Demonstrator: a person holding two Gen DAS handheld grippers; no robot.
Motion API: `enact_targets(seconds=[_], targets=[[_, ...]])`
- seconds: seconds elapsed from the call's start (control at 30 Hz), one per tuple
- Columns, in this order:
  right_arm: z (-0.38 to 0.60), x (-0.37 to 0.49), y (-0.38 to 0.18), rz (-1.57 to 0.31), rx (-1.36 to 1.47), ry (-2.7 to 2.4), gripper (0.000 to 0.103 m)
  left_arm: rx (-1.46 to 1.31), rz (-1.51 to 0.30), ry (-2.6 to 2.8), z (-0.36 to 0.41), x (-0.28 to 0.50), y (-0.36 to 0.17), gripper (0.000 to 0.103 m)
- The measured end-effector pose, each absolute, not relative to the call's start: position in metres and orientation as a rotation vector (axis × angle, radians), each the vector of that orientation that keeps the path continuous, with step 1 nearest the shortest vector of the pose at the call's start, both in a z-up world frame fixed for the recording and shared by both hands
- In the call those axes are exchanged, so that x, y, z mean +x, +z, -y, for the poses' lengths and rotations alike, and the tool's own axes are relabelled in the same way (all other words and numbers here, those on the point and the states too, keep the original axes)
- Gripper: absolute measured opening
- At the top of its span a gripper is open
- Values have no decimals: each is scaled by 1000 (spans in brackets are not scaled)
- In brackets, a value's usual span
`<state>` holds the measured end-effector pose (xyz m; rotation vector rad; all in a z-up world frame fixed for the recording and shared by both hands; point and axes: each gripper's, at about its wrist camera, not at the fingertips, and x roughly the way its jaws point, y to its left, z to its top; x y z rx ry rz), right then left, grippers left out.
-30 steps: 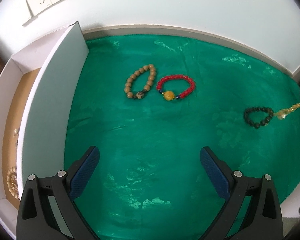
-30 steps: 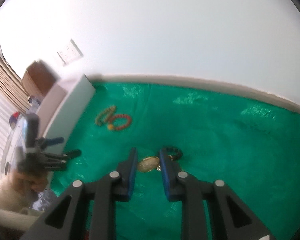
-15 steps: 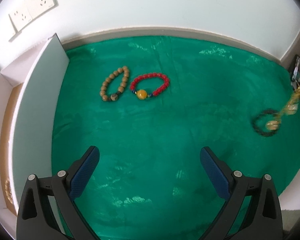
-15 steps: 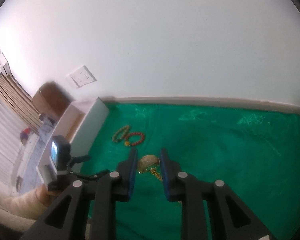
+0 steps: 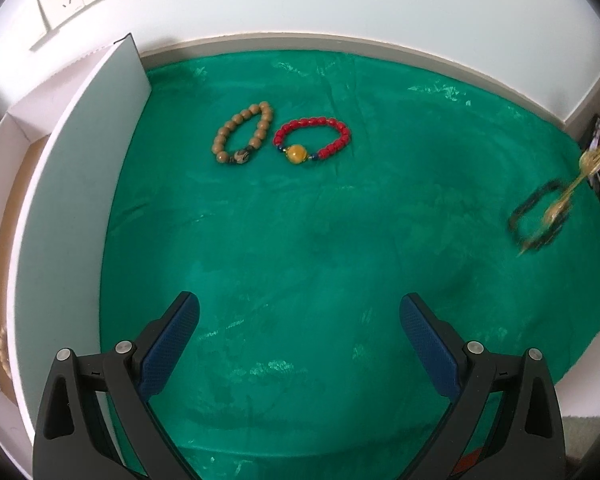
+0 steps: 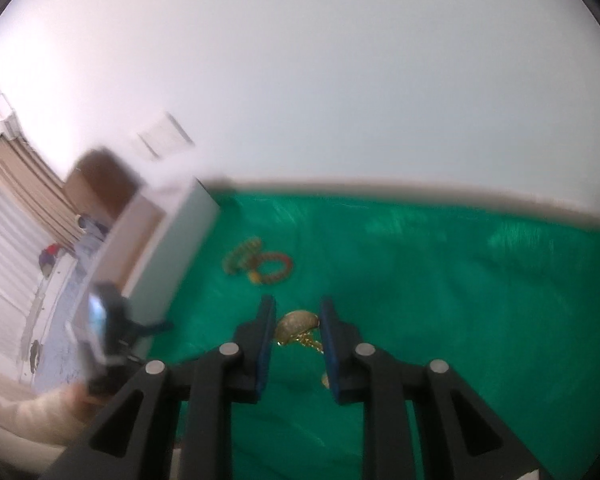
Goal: Organize jewelry
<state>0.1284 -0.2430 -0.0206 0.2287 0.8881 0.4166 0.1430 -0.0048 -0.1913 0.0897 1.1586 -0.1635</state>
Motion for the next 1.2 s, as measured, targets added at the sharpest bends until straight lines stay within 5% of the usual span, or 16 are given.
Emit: enact_targets(seconds=[0.4, 0.63, 0.97, 1.1, 1.2], targets=[[231, 124, 20, -799, 213, 490, 22, 83, -1153, -168, 4, 136, -191, 100], [220, 147, -75, -1032, 80, 356, 22, 70, -1177, -162, 1, 135, -201, 100], [230, 127, -67, -967, 397, 600, 23, 64, -1208, -155, -2, 137, -216, 100], [212, 134, -101, -1031, 130, 431, 23, 71, -1198, -165, 3, 139, -215, 100], [235, 137, -125, -1088, 232, 356, 23, 72, -1188, -165, 3, 139, -213, 100]])
